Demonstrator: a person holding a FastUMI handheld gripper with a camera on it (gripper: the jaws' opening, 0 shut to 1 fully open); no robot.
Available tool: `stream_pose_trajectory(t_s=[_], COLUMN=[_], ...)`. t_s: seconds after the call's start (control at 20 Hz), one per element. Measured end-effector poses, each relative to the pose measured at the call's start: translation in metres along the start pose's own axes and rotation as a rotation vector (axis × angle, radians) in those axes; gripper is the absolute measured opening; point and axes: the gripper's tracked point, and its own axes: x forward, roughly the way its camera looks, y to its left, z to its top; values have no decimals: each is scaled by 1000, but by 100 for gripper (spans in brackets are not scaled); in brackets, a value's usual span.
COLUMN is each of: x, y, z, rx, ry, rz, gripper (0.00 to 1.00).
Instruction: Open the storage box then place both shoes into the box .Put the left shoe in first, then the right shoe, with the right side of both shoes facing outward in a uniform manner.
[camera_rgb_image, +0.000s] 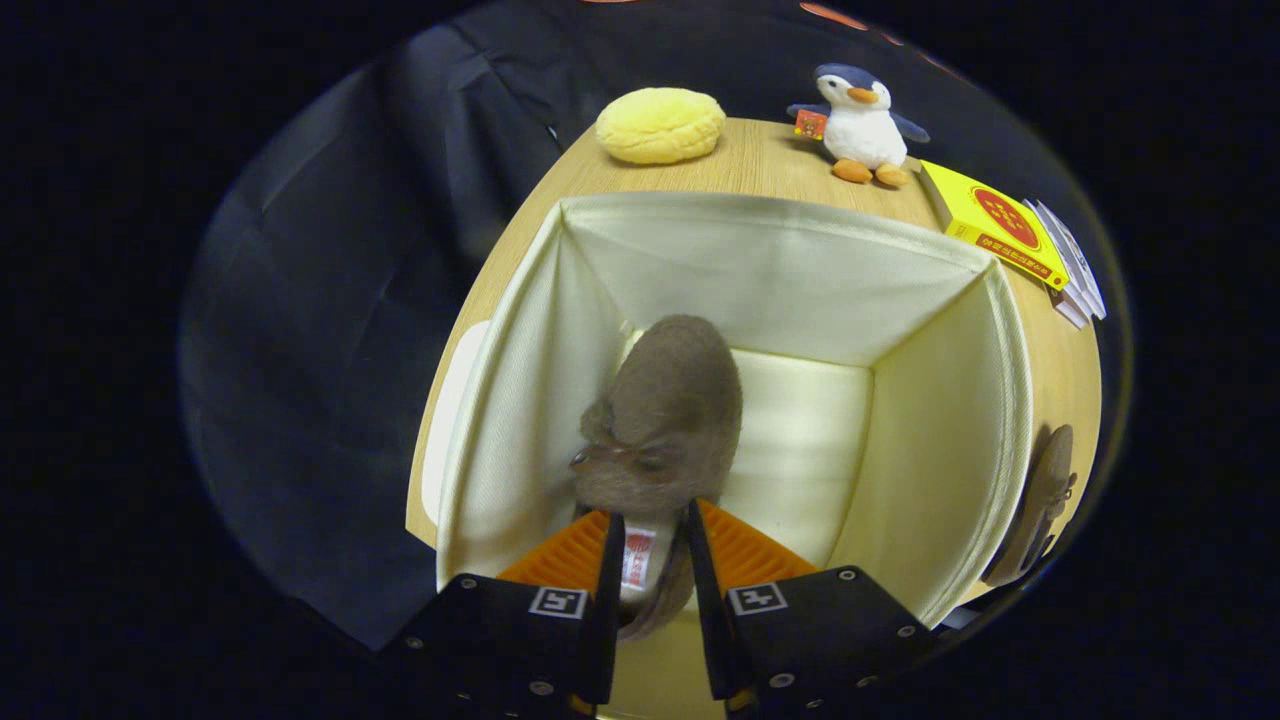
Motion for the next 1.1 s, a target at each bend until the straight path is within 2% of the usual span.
stream_pose_trajectory(t_s=[0.05, 0.15, 0.25, 0.45, 0.7, 0.9, 1.1], x=[-4, -19, -44, -85, -128, -147, -151], y=[2, 11, 9, -20, -108, -214, -297], z=[-2, 2, 10, 16, 14, -7, -50], rx=[-1, -4, -25, -56, 18, 68, 126], ry=[4, -21, -94, -226, -357, -400, -387], rz=[32, 121, 165, 192, 136, -33, -116], gripper=[48, 58, 66, 78, 90, 93, 94])
